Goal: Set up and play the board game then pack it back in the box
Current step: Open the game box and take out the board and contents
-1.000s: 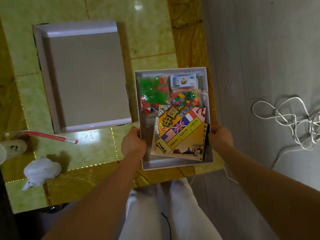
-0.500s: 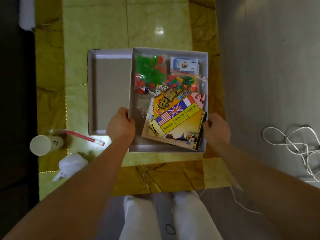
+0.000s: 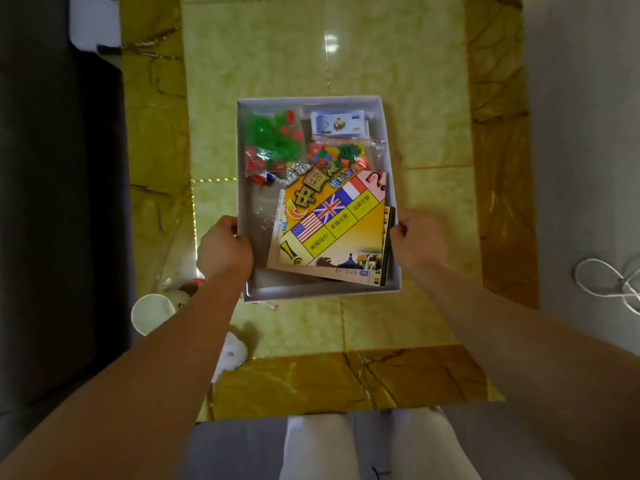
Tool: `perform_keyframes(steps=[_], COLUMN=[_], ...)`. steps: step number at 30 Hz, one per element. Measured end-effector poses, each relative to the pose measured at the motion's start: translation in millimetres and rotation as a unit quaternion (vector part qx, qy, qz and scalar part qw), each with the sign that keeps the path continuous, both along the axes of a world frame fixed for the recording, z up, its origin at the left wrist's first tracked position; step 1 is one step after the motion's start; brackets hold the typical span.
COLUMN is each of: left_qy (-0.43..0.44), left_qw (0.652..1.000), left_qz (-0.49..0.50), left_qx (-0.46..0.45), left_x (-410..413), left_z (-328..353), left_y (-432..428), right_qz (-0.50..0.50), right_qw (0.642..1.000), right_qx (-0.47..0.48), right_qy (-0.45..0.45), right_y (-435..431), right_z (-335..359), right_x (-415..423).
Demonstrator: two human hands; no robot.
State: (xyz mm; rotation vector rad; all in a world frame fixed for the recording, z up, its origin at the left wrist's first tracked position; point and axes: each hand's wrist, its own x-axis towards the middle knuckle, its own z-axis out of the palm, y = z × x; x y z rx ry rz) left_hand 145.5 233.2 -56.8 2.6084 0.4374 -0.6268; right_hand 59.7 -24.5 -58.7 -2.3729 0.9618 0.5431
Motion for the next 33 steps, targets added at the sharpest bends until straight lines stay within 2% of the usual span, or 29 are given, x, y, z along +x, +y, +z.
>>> perform_keyframes(steps=[8, 11, 14, 17, 21, 25, 28, 33], left_qy=[0.006, 0.017, 0.045, 0.054, 0.096, 0.104, 0.129, 0.180], left_qw=[0.999, 0.998, 0.996, 0.996, 0.991, 0.987, 0.980, 0.961], left_qz=[0.009, -0.005, -0.013, -0.006, -0.033, -0.042, -0.096, -0.194], left_qx=[-0.041, -0.059, -0.074, -0.077, -0.086, -0.114, -0.119, -0.081], left_x=[-2.8, -4.7, -5.6, -6.7, -26.5, -58.7, -82.7, -121.2], left_z=[-18.3, -21.3, -22.2, -22.4, -24.8, -26.3, -22.2, -15.8], left_y=[-1.0, -0.3, -8.1, -15.6, -33.7, -65.3, -93.4, -145.7], right_qz=[-0.030, -0.068, -0.128, -0.124, -0.157, -0.188, -0.219, -0.262], right_qw=[0.999, 0.997, 0.985, 0.980, 0.978, 0.973, 0.969, 0.947], right_qx=[0.019, 0.031, 0.113, 0.154, 0.138, 0.117, 0.078, 0.083], right_qy=[0.004, -0.011, 0.015, 0.031, 0.022, 0.062, 0.084, 0.168], right_y=[1.7, 2.6, 4.6, 1.0, -22.7, -54.1, -78.4, -126.1], right_z=[-12.4, -24.2, -34.6, -36.8, -47.3, -43.6, -33.4, -31.2], right_x=[-8.0, -9.0, -12.4, -20.8, -46.8, -80.9, -106.0, -153.3])
